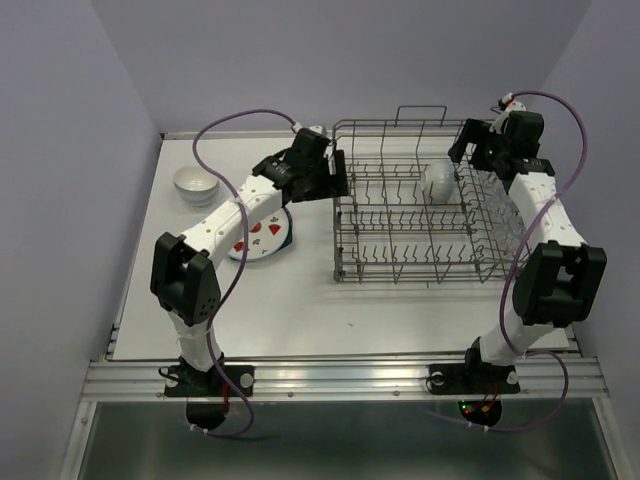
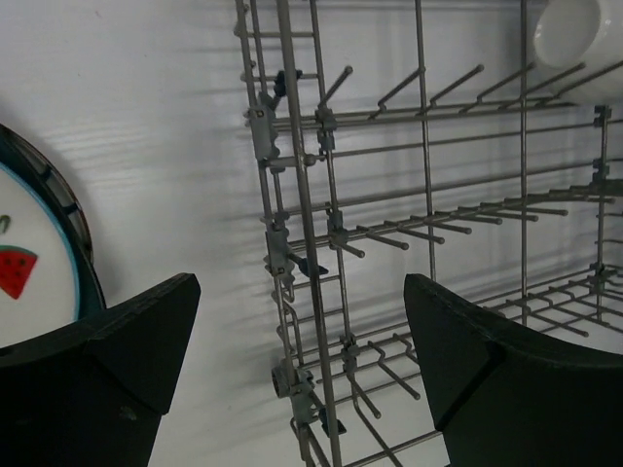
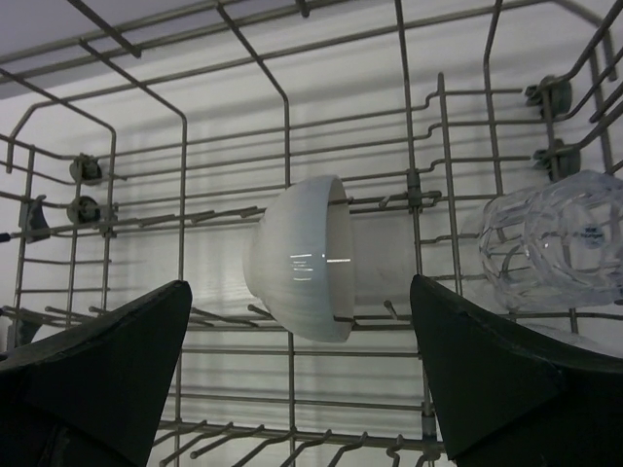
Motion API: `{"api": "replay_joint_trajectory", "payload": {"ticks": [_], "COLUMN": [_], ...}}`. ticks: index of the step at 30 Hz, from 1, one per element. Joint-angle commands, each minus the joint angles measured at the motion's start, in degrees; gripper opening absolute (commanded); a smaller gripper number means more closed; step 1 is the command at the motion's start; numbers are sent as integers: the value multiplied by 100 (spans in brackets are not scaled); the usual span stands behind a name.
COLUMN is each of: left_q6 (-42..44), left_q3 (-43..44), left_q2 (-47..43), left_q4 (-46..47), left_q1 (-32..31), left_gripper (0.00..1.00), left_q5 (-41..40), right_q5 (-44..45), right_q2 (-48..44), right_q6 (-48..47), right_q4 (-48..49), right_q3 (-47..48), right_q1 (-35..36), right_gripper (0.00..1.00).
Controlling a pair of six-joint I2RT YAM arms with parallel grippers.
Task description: Unload the mixed dishes from the dish rack
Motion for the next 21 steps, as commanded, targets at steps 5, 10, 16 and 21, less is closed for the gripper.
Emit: {"api": "replay_joint_trajectory", "payload": {"ticks": [5,10,16,21], "left_q6": [-39,14,-4,-39], "left_q3": [-43,-25,-34,-52], "left_q2": [177,326,485,547], "left_q4": [285,225,172,137], "left_q1": [-256,-379,-379,-388], "left_gripper": [94,70,31,14], "left_q5": [171,260,268,260], "right_q5": [-1034,-1191,-1367,-1709], "right_q2": [498,788,965,1140], "right_q6": [-99,-222,-363,-398], "right_q4": [-65,-83,-170,-267], "right_q3": [206,267,320,381], "right_q1": [-139,-139,-139,-191], "right_gripper": [100,100,100,100]}}
